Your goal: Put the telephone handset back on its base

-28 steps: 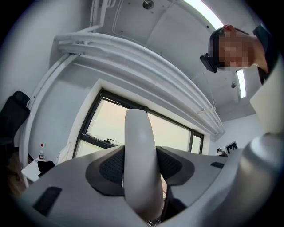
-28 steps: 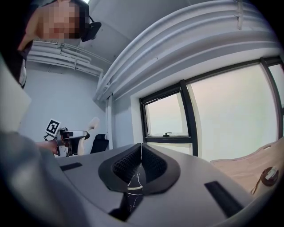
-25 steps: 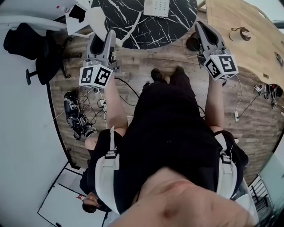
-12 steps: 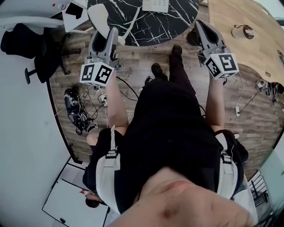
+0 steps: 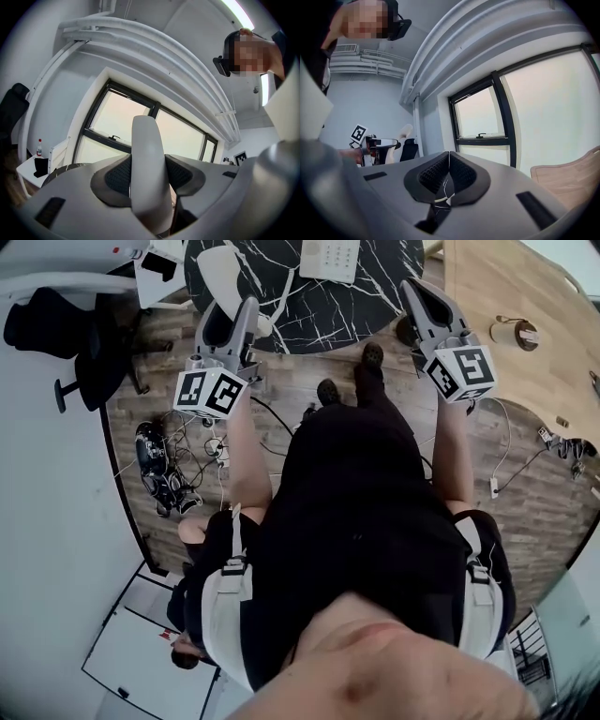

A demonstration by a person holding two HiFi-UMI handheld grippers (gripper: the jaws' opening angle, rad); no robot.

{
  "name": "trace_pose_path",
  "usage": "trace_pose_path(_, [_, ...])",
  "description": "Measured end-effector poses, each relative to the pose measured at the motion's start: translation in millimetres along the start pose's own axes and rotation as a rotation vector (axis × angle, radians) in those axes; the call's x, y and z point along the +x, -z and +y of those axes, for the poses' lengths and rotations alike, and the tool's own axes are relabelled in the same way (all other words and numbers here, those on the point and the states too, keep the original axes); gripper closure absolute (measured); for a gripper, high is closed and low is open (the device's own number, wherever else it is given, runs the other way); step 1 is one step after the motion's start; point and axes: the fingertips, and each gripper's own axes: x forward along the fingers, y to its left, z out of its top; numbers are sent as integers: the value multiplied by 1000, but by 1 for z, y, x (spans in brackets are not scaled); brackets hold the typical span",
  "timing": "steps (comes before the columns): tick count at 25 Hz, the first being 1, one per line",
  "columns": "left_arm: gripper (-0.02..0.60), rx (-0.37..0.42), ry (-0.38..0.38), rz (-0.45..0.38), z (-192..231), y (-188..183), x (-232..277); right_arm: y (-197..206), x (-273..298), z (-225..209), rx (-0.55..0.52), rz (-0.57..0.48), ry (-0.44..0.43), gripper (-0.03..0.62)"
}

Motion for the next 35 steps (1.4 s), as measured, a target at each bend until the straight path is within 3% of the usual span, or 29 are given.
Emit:
trace_pose_path(21, [359,-4,-132,88,-25,35,113,1,70,-86,47,64,-199,563])
trace_pose_path(35, [359,39,-154,264,-3,81,137,31,91,-83,58,142,-170,563])
